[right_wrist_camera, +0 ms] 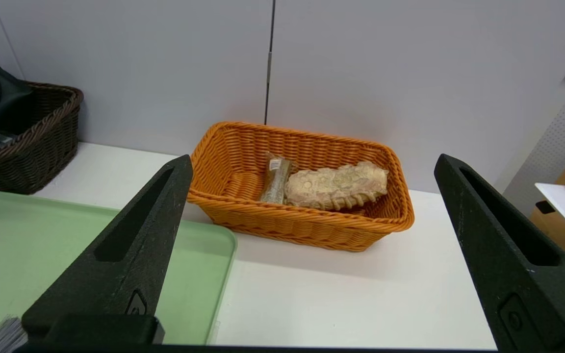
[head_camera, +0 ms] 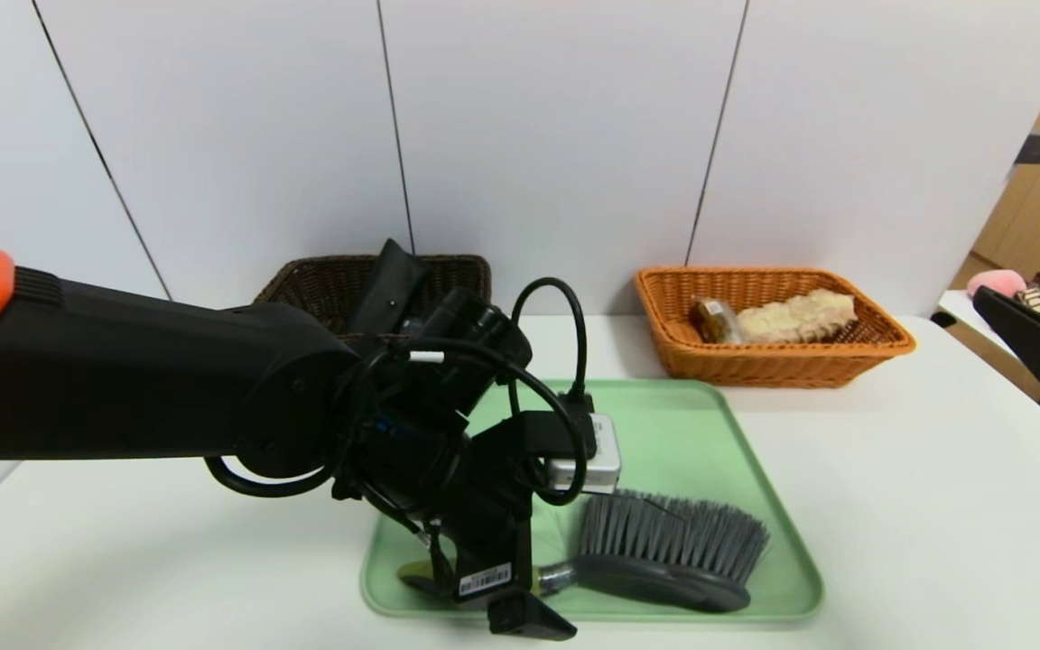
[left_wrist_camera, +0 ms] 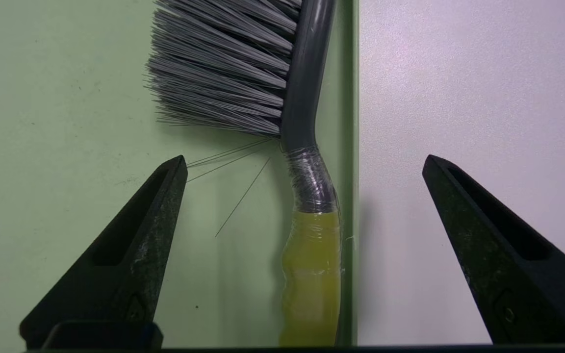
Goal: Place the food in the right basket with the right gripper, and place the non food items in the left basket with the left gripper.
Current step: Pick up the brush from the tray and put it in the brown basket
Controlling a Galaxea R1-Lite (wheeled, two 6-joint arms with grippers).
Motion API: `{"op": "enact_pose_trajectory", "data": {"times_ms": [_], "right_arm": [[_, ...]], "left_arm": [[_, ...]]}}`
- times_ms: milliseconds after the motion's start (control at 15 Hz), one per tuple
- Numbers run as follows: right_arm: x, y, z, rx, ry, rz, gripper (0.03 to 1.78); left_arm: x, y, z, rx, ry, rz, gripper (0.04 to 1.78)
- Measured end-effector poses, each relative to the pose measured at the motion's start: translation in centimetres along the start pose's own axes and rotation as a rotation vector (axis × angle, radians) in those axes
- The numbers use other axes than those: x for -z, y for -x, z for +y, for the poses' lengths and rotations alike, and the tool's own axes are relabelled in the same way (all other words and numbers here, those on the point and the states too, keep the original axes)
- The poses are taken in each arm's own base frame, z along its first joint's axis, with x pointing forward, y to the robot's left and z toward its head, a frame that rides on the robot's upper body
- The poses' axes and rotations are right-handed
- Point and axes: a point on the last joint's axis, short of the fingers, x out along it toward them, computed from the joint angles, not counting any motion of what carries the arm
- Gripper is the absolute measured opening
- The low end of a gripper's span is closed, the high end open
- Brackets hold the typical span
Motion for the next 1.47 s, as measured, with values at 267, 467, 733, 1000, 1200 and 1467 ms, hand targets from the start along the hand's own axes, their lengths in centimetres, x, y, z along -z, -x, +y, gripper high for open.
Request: {"op": "enact_pose_trajectory", "data": {"times_ms": [267,467,733,1000,1200,1467], "right_arm": [[0.0,0.3,-0.1,0.001,-0.001,-0.006,1.7],[0.2,0.5,-0.1,-0.001,-0.001,0.0,1.7],[0.3,0.6,-0.1,-0.002,-0.001,0.0,1.7],[0.3,0.6,-0.1,-0.006,-0.017,0.0,1.7],[0.3,0.6,0.0,-0.016,-0.026,0.001,1.7],[0.3,0.5,0.0,-0.016,-0.027,0.003,1.7]], "left_arm": [[0.1,-1.2,0.7,-0.033,-0.009,-0.009,1.69],[0.4,-1.9,2.0,-0.078,-0.012,-0.026,1.69],[1.0,-2.4,2.2,-0.071,0.001,-0.01,1.69],[1.2,-2.6,2.2,-0.067,0.003,-0.005,1.69],[1.1,-2.9,1.7,-0.052,-0.003,0.001,1.69],[1.1,-3.1,1.4,-0.044,-0.005,0.005,1.69]]}}
